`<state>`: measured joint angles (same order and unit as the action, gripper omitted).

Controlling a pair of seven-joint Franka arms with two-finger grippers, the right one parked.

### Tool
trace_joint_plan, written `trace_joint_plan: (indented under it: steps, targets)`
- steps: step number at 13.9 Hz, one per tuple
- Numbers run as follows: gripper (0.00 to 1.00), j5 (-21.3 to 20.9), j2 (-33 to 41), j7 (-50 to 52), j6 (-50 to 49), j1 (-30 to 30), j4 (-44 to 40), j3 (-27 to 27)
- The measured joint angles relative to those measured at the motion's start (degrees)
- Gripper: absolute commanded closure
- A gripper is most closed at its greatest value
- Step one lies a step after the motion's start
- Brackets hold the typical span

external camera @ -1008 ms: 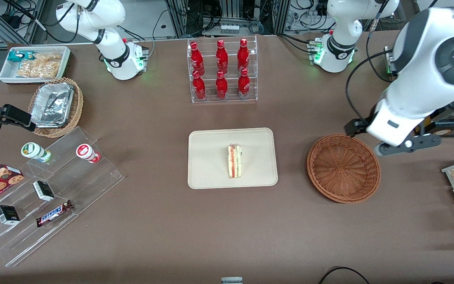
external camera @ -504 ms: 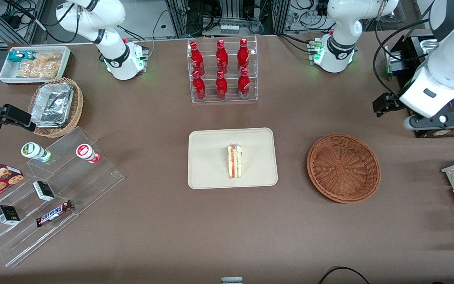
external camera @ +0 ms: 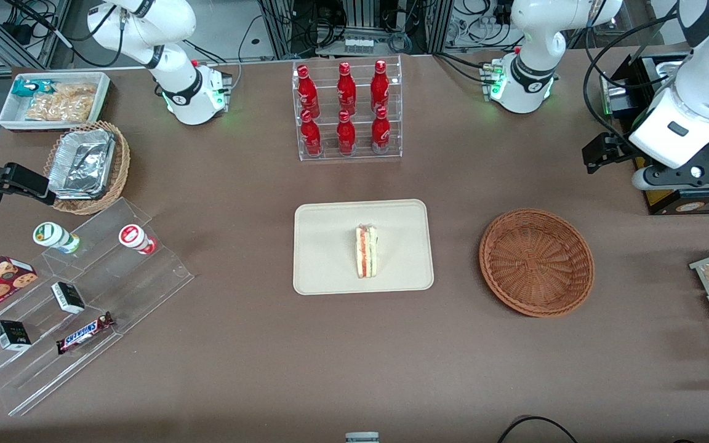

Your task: Place sandwich from basket to tray

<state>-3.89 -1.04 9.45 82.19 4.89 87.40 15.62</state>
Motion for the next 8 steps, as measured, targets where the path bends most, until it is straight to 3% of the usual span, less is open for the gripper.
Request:
trace_joint_plan:
  steps: [8]
  targets:
    - [0.0,2.1,0.1,-0.1,-1.1,0.0,0.1,-0.1]
